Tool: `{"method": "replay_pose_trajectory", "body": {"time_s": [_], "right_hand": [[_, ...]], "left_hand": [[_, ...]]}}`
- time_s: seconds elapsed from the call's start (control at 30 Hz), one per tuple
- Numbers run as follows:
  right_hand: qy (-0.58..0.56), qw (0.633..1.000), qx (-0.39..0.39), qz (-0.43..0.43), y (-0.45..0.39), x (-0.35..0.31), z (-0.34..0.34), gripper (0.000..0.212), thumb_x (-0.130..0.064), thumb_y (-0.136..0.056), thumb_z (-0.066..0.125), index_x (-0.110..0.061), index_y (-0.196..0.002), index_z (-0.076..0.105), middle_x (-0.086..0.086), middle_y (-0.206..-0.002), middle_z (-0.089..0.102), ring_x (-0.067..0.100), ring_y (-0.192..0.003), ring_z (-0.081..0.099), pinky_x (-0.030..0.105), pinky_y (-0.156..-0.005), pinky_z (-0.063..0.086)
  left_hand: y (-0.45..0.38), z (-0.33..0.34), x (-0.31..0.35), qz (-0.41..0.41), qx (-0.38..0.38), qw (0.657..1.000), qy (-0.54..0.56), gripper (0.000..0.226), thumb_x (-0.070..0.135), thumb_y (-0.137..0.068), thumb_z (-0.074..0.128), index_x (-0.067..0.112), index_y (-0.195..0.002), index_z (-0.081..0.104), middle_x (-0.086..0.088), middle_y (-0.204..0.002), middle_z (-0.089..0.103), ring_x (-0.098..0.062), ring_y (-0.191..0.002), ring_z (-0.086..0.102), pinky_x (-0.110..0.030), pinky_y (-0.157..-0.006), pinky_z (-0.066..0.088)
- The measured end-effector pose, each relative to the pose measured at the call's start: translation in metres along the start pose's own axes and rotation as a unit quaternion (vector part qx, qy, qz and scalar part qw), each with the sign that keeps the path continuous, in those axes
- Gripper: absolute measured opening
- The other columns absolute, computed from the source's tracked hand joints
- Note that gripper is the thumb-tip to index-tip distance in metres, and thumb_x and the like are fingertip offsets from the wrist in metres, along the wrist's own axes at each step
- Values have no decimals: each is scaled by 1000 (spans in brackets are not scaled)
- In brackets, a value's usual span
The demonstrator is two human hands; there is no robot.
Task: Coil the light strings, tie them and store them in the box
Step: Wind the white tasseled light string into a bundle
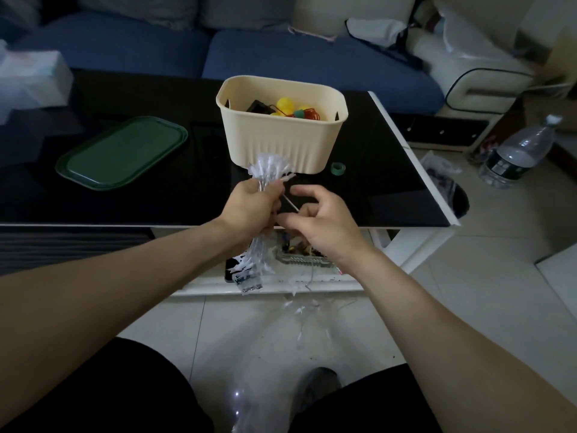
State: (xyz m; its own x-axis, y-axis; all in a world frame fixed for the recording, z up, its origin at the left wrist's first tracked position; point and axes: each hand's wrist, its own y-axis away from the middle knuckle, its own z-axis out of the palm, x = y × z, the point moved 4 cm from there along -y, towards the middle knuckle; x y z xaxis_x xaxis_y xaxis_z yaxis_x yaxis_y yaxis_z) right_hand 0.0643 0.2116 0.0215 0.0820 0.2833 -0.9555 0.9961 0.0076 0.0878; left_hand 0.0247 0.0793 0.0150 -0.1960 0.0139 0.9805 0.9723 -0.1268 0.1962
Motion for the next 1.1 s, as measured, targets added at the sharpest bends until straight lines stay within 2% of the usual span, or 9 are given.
{"method": "replay_pose_trajectory", "body": {"time_s": [0.1,0.17,0.27,0.33,0.5,0.6,0.73,0.97,1.1], "right_hand": [[64,997,18,-27,-2,0,-5,13,-17,-82,81,-13,-90,73,-5,-54,55,12,-54,49,27,-57,43],[91,995,9,-35,-1,0,-8,25,-31,-83,81,-9,-72,73,5,-59,65,22,-55,56,28,-60,46],[92,995,-40,-13,1,-1,-10,45,-45,-86,74,0,-80,75,19,-82,72,34,-86,69,40,-81,53],[84,991,-98,30,0,5,-13,46,-45,-88,72,0,-88,75,17,-89,74,32,-86,69,42,-85,53],[-35,949,-257,178,9,32,-15,43,-26,-76,77,-2,-110,68,10,-86,69,20,-71,66,47,-89,57],[-18,944,-244,220,8,45,-23,37,-13,-83,77,-1,-116,66,5,-78,67,15,-58,61,51,-93,57],[50,950,-194,238,3,55,-38,20,-22,-83,80,-6,-93,71,8,-77,70,16,-63,65,42,-88,58],[60,968,-144,195,1,59,-62,12,-11,-83,79,-6,-92,73,13,-85,75,20,-76,69,54,-98,53],[53,986,-100,123,-4,43,-58,9,-12,-84,79,-9,-92,78,5,-81,75,13,-66,64,32,-75,60]], "left_hand": [[-2,-2,4,2,6,999,36,29,18,-104,45,11,-76,47,-1,-53,47,-16,-42,41,-26,-42,34],[-1,-5,7,-3,22,998,61,28,15,-105,41,7,-80,49,-7,-61,55,-18,-45,53,-30,-44,46],[0,-7,11,-27,14,992,126,28,15,-107,34,1,-88,49,-17,-80,67,-25,-61,69,-34,-60,60],[1,-7,13,-52,-5,984,168,27,17,-108,32,0,-96,48,-19,-88,71,-31,-75,74,-38,-68,62],[2,-12,20,-57,-29,970,233,28,18,-107,31,10,-88,49,-3,-60,55,-25,-62,67,-37,-66,56],[-2,-14,22,-47,-39,969,241,28,19,-106,33,16,-81,45,3,-56,36,-14,-45,39,-30,-56,42],[-7,-20,19,-44,-15,978,205,33,19,-106,33,19,-74,42,5,-54,27,-10,-42,23,-24,-46,28],[-11,-29,9,-71,72,980,171,30,14,-102,36,18,-74,42,8,-44,28,-8,-37,21,-21,-39,22],[-10,-30,7,-83,129,976,157,22,9,-95,41,16,-75,44,6,-43,31,-11,-36,28,-23,-42,31]]}}
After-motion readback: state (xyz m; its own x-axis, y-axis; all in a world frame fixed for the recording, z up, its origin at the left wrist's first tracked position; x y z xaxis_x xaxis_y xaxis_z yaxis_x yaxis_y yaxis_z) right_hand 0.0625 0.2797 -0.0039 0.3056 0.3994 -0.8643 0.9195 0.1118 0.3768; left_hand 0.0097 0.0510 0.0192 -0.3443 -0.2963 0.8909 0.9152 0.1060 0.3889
